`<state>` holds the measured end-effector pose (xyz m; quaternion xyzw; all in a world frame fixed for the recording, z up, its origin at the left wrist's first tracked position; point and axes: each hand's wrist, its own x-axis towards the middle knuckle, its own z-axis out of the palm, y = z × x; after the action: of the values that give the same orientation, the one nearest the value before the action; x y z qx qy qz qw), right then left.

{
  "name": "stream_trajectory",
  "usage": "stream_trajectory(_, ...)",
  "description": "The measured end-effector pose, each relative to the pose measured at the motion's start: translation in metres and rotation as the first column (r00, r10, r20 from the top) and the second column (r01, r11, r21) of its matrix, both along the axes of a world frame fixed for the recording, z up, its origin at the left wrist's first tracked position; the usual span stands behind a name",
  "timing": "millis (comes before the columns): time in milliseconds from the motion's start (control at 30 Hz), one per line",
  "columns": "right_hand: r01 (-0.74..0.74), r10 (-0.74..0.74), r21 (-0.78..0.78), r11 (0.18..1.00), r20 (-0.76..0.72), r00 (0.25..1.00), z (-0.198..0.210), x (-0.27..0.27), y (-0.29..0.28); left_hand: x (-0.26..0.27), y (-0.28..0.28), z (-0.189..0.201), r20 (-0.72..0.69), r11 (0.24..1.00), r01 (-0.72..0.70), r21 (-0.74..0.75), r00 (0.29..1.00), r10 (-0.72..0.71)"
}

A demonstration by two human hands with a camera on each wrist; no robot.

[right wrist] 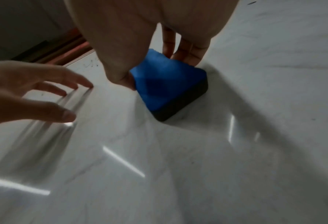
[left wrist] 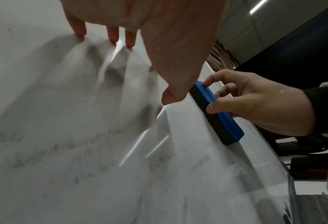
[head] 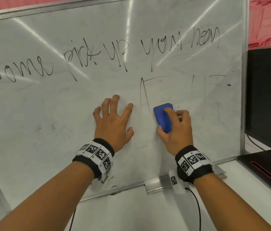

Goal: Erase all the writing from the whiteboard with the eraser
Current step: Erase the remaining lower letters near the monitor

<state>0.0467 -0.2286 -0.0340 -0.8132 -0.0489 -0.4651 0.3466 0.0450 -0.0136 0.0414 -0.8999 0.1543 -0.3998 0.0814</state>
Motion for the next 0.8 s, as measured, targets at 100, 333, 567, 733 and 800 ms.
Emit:
stream_trajectory(100,-0.056,0.045,-0.195,0.979,-0.061,0.997,-0.009,-0.006,0.004,0.0,-0.001,0.002,-0.008,1.0,-0.003,-0.006,1.0,0.003)
stream_trajectory(333,0.027,-0.024,0.071,0.997,-0.033,0.999,-0.001,-0.001,-0.014,-0.001,-0.006,0.001,-0.022,0.999,-0.002,-0.035,1.0,0.001)
stream_trajectory(567,-0.015,0.011,-0.07,0.997,-0.058,0.998,-0.009,-0.002,-0.023,-0.002,-0.004,0.001,-0.027,0.999,0.001,-0.037,1.0,-0.003)
stream_trajectory(733,-0.012,0.01,-0.082,0.997,-0.025,1.0,0.001,-0.001,-0.007,-0.003,-0.005,0.002,-0.04,0.999,0.013,-0.051,0.999,-0.015)
stream_trajectory(800,-0.082,0.077,-0.345,0.935,-0.029,0.997,-0.005,-0.003,-0.002,-0.003,-0.006,0.003,-0.047,0.998,0.014,-0.063,0.999,-0.017)
